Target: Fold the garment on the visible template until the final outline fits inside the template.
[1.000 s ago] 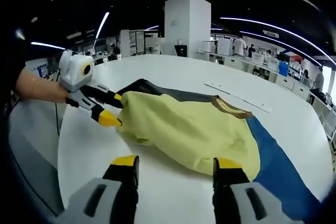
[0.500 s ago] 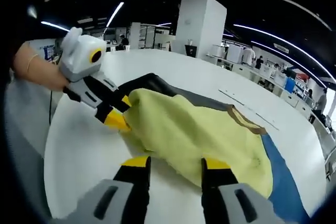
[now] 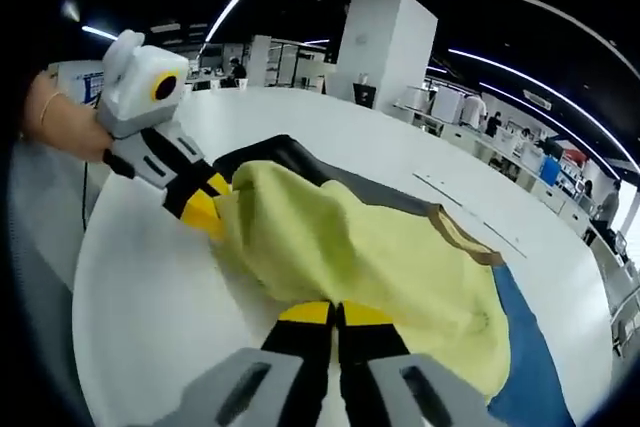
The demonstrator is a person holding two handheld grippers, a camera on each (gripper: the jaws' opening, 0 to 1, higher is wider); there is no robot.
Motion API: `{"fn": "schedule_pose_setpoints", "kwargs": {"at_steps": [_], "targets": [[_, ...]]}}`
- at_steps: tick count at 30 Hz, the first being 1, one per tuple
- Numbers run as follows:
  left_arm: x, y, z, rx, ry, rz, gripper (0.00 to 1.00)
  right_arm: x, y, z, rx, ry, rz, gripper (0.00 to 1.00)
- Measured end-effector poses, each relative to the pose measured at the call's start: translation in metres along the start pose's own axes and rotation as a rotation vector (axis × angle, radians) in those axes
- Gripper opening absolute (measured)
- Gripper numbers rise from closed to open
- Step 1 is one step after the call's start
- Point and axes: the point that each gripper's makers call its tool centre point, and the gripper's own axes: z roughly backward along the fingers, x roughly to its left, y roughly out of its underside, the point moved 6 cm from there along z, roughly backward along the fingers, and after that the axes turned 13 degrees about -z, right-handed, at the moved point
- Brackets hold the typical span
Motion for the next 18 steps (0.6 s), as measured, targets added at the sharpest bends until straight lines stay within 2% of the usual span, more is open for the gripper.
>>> {"fn": "schedule_pose_setpoints", "kwargs": {"at_steps": [2, 5, 9, 11, 12, 18], "targets": [[0.004, -0.011, 0.003, -0.043, -0.018, 0.030, 0.01, -0.002, -0.004, 0.003, -0.011, -0.004, -0.003, 0.00], [0.008, -0.026, 0.007, -0.051, -0.030, -0.001, 0.01, -0.006, -0.014, 0.011, -0.035, -0.005, -0.012, 0.00], [0.017, -0.047, 0.010, -0.099, -0.043, -0.023, 0.01, -0.014, -0.029, 0.019, -0.067, 0.000, -0.013, 0.00], [0.020, -0.057, 0.011, -0.101, -0.042, -0.029, 0.01, -0.019, -0.035, 0.021, -0.080, 0.008, -0.015, 0.00], [0.022, -0.067, 0.010, -0.096, -0.040, -0.055, 0.01, -0.025, -0.040, 0.021, -0.091, 0.014, -0.017, 0.00], [0.038, -0.090, 0.000, -0.117, -0.057, -0.103, 0.01, -0.042, -0.052, 0.021, -0.113, 0.038, -0.040, 0.00]]}}
